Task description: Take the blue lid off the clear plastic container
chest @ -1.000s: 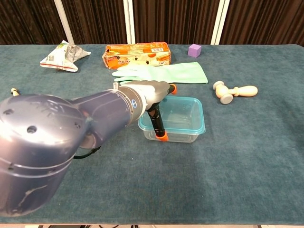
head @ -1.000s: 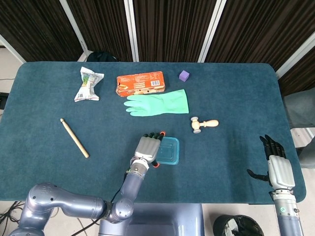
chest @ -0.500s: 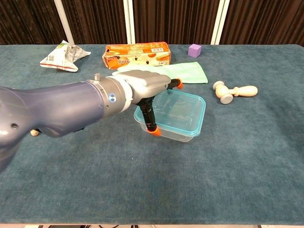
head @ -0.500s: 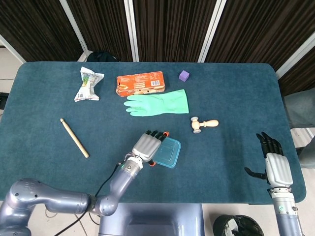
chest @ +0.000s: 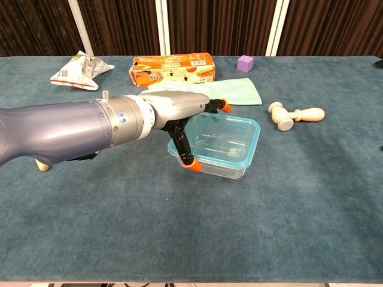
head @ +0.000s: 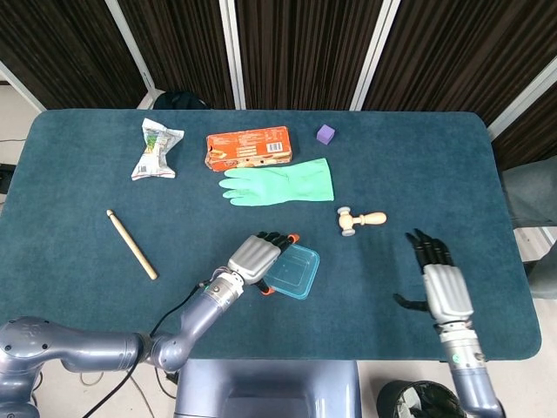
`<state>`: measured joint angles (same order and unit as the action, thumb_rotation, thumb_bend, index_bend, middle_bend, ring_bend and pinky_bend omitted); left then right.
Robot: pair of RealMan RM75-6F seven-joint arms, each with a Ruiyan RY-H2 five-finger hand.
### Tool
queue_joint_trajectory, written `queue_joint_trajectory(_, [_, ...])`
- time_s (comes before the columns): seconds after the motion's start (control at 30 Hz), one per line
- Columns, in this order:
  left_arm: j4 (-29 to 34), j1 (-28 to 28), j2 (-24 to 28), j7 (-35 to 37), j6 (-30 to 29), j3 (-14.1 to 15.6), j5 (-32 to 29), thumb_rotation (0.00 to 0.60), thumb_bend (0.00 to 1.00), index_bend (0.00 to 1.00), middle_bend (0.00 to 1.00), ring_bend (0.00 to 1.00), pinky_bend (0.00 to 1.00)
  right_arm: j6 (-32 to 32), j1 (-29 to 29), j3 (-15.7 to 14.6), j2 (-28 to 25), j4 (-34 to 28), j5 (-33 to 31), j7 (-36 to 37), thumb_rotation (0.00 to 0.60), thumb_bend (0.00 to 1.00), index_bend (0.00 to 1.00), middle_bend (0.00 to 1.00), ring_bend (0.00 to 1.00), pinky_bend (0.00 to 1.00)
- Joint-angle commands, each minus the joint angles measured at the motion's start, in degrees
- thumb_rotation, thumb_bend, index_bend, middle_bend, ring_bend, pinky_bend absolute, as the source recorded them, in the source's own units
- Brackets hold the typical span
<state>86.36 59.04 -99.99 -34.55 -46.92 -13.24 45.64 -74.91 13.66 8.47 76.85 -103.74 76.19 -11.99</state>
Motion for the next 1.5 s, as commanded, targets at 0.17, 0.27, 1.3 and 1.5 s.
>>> queue_joint_trajectory(0.17, [-0.41,0.29,-0.39,1.2,0.01,0.57,0.69,0.6,0.14,0.07,0.21,0.14,0.3,2.13,3.11,-0.87,8.98,-0.41,-1.68,-7.74,0.6,0.2,0.0,0.0,0.0,0.0])
queue_joint_trajectory(0.27, [-0.35,0.6,-0.37,1.13,-0.22,0.66,0.36,0.6,0.14,0.07,0.21,0.14,0.3,2.2,3.85,-0.44,11.89,-0.38,-3.26,-9.98,0.6,0.2,0.0,0.0,0.0,0.0])
queue_joint_trajectory(1.3, [-0.5,2.82,-1.2,1.14,-1.69,1.6,-3.44,0.6,0.14,0.07,0.23,0.15,0.32,-0.17,6.97,2.27,26.32,1.52,-11.04,-16.93,0.6,0.19,0.0,0.0,0.0,0.0])
queue_joint_trajectory(1.5, [-0.21,2.94,-1.18,1.28,-2.04,1.81,-3.65,0.6,0.14,0.07,0.23,0.15,0.33,-0.59,7.21,2.66,26.97,1.57,-11.56,-17.02,0.6,0.2,0.0,0.0,0.0,0.0])
